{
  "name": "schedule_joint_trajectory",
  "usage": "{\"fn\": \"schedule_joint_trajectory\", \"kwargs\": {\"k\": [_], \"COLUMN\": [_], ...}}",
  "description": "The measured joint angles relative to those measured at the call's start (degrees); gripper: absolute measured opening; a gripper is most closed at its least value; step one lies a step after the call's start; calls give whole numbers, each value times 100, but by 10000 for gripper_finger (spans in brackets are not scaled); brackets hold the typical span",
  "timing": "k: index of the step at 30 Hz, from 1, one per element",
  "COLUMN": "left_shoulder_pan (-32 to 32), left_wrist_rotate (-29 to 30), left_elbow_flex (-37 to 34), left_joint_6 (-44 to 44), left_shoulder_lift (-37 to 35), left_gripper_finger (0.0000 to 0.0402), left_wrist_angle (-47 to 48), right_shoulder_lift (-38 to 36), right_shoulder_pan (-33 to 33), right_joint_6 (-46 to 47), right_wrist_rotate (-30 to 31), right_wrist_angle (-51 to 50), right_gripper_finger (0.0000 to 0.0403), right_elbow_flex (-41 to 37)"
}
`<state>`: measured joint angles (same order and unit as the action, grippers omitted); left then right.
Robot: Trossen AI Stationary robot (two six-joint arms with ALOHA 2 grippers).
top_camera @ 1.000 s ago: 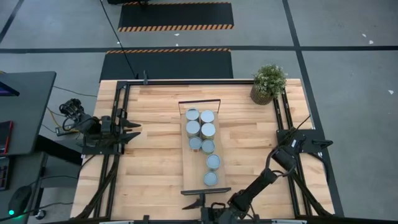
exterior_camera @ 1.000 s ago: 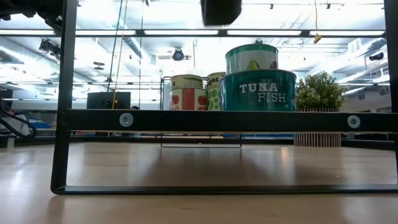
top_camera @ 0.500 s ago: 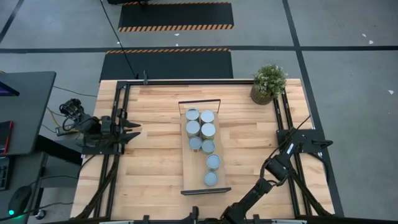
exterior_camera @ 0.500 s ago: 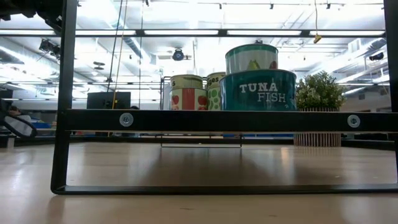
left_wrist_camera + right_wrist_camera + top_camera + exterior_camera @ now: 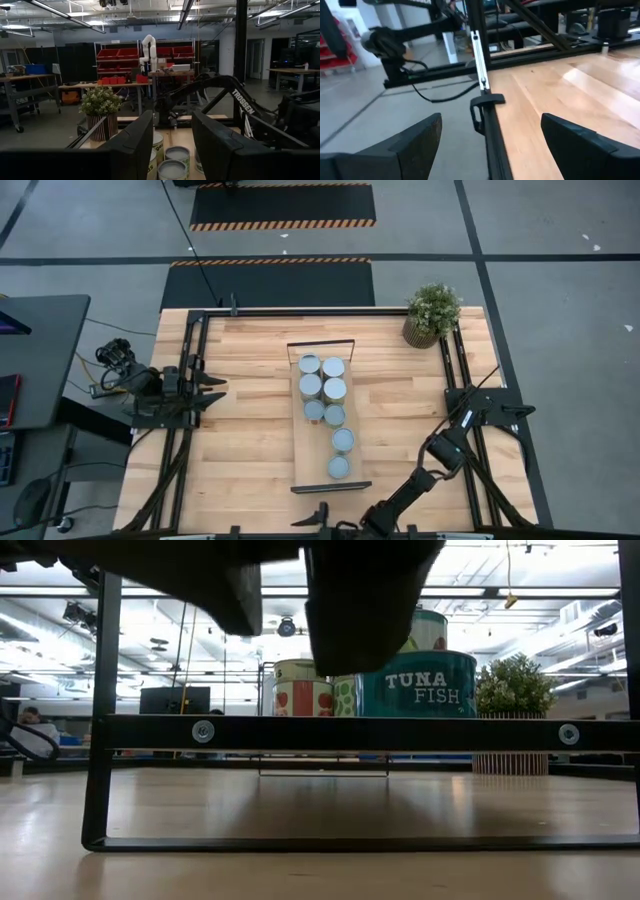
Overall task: Pick and place cans onto a shelf
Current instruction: Put the canned tuna on the shelf
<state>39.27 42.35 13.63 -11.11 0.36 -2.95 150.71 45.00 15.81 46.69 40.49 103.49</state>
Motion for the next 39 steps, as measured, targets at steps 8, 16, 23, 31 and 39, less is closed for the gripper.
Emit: {"fn": "schedule_joint_trajectory", "kwargs": {"k": [8, 16, 23, 31, 39], "left_shoulder_pan": [2, 1, 0, 2, 1], "left_wrist_rotate": [0, 0, 0, 0, -1], "left_elbow_flex": [0, 0, 0, 0, 0], "left_joint_6": [-1, -2, 0, 0, 0], "left_shoulder_lift": [0, 0, 0, 0, 0], "left_gripper_finger": [142, 142, 142, 142, 142], "left_wrist_angle": [1, 1, 1, 3, 3], "right_shoulder_lift": [-4, -4, -2, -673, -1292], "right_shoulder_pan": [-217, -276, -311, -355, -389], "right_joint_6": [-701, -1316, -1449, -1085, -372], "right_wrist_rotate": [204, 1013, 1043, 831, -207], "right_wrist_angle": [336, 382, 401, 383, 741], "right_gripper_finger": [348, 348, 348, 348, 348], "right_elbow_flex": [-97, -98, -97, -1047, -2068]}}
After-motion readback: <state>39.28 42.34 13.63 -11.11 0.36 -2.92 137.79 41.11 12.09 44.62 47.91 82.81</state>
